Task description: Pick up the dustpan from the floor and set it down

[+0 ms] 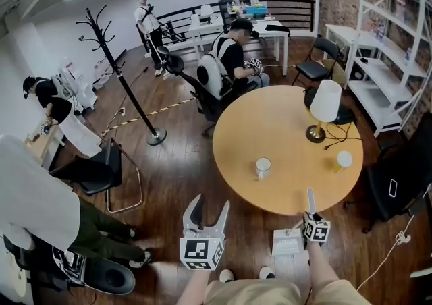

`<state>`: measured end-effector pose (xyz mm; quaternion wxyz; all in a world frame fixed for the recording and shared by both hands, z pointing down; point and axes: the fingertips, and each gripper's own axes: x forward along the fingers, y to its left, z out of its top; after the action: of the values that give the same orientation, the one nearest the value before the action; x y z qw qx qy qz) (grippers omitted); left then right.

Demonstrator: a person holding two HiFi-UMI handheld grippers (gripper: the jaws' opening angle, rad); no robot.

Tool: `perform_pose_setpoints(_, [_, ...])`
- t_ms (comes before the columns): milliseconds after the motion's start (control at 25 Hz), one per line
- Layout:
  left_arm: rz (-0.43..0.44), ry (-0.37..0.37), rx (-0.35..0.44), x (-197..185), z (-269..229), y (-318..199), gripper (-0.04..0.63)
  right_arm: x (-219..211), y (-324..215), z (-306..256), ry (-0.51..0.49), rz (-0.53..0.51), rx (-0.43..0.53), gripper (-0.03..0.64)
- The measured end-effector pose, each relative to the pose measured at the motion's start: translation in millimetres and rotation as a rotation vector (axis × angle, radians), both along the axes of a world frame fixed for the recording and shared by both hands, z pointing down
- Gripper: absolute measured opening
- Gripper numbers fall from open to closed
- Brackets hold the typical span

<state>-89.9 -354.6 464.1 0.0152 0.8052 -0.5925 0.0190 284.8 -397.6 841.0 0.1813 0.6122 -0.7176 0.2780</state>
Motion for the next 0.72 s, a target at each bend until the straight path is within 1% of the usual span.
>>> perform_pose_setpoints(80, [0.003, 0.001, -0.001, 0.1, 2.6, -0.6, 0.270, -1.4, 5.2, -0.7, -0.021, 0.001, 0.018, 0.191])
perform_pose_setpoints(240, [0.004, 0.005, -0.002, -0.8, 3.4, -2.1, 0.270, 0.8, 20.9, -2.8, -0.059, 0.013, 0.044, 0.263])
perform_pose_setpoints(320, [0.007, 0.008, 0.000, -1.0, 2.5, -2.2, 0.270, 6.0, 29.0, -7.9, -0.063, 0.028, 0.063, 0.279])
perform_pose_setpoints(520, [0.022, 0.015, 0.004, 1.7, 2.1, -3.2, 0.270, 18.3, 42.6, -29.7, -0.049, 0.041, 0.114, 0.288])
perform_pose_setpoints(600, [0.027, 0.016, 0.006, 3.6, 2.4, -2.7, 0.270, 16.9, 45.1, -56.0, -0.043, 0.044, 0.180, 0.290])
perform_pose_setpoints(720, [0.031, 0.017, 0.009, 5.5, 1.9, -2.2, 0.270, -4.8, 42.0, -128.6, -0.043, 0.012, 0.354, 0.305])
